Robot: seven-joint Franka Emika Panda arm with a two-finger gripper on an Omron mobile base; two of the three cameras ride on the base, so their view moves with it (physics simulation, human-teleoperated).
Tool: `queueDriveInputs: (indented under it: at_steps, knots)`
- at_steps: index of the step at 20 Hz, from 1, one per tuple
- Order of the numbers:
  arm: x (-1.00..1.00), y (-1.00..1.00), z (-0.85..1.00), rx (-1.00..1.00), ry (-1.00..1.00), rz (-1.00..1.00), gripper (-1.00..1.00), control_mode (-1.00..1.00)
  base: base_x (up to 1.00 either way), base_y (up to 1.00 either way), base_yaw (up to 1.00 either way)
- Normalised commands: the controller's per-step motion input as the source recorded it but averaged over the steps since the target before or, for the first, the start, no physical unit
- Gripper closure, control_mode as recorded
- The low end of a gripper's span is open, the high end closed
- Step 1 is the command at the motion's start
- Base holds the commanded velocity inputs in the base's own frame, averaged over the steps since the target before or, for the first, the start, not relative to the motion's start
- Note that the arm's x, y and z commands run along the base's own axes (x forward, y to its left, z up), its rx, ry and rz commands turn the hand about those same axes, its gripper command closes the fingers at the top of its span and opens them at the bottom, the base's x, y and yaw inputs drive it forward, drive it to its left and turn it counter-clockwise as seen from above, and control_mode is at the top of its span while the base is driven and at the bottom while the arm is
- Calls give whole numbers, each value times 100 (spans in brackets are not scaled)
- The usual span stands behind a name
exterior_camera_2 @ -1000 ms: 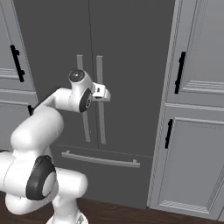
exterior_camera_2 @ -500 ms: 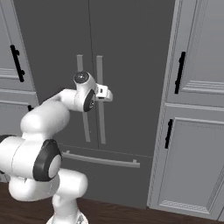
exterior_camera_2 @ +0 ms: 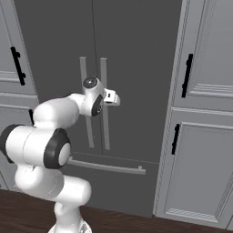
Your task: Take the strawberry from the fridge and place it on top of the pancake, located on the dining counter.
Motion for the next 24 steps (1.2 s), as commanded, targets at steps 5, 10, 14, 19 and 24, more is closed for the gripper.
queueDriveInputs:
  at_steps: [5,10,14,19,24]
  knots:
    - [37,-1,-20,0,0,0,-100,-100,0,0,0]
    - [37,0,-25,0,-3,0,-100,-100,0,0,0]
    - [30,0,-49,0,-10,0,100,-100,0,0,0]
    - [73,-15,-74,0,1,-1,100,-100,0,0,0]
    - [-10,-91,-23,1,5,-9,100,-100,0,0,0]
